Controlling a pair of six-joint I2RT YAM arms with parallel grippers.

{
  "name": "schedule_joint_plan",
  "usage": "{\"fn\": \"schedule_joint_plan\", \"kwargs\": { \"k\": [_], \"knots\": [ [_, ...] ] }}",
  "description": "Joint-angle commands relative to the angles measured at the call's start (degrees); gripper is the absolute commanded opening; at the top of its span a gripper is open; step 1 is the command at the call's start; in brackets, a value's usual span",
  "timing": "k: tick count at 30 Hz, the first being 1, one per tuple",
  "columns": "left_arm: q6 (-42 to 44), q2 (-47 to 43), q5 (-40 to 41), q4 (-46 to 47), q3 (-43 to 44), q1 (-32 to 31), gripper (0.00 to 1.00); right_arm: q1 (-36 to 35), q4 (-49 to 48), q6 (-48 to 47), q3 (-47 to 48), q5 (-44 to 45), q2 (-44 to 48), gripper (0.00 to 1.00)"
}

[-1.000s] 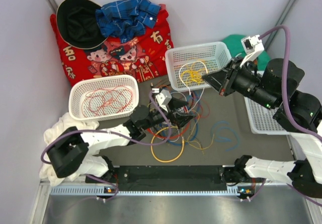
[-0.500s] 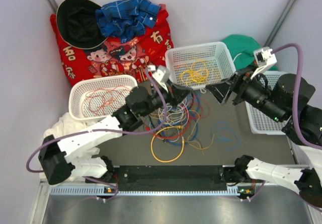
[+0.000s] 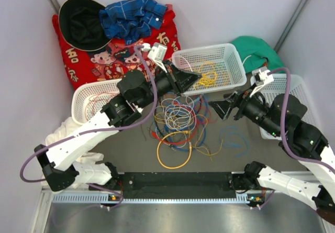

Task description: Untangle the cables

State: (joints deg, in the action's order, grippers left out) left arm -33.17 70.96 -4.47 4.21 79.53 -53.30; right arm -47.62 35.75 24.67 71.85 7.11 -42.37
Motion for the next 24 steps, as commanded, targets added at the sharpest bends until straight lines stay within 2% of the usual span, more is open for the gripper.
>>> {"fn": "schedule_joint_plan", "kwargs": {
  "k": [1, 10, 16, 19, 24],
  "knots": [
    [-3.66, 0.67, -1.33, -3.15, 1.51, 0.12, 0.0, -0.46, -10.68, 0.12, -1.98, -4.12, 0.71, 0.82],
    [-4.45, -0.73, -1.86, -3.24, -0.95, 0.12, 0.0, -0.46, -18.78, 0.38, -5.76, -6.85, 0.27, 0.79],
    [-0.68, -3.36, -3.87, -5.6, -2.71, 0.12, 0.0, -0.46, -14.48, -0.76, -4.09, -0.53, 0.62, 0.78],
    [2.05, -3.55, -8.0, -6.93, -2.18, 0.12, 0.0, -0.55, -13.86, -1.29, -4.62, 0.09, 0.97, 0.78],
    [5.21, -3.9, -19.68, -6.4, -1.57, 0.04, 0.0, -0.37, -14.21, 0.9, -6.11, 2.55, 0.71, 0.78]
  ]
}}
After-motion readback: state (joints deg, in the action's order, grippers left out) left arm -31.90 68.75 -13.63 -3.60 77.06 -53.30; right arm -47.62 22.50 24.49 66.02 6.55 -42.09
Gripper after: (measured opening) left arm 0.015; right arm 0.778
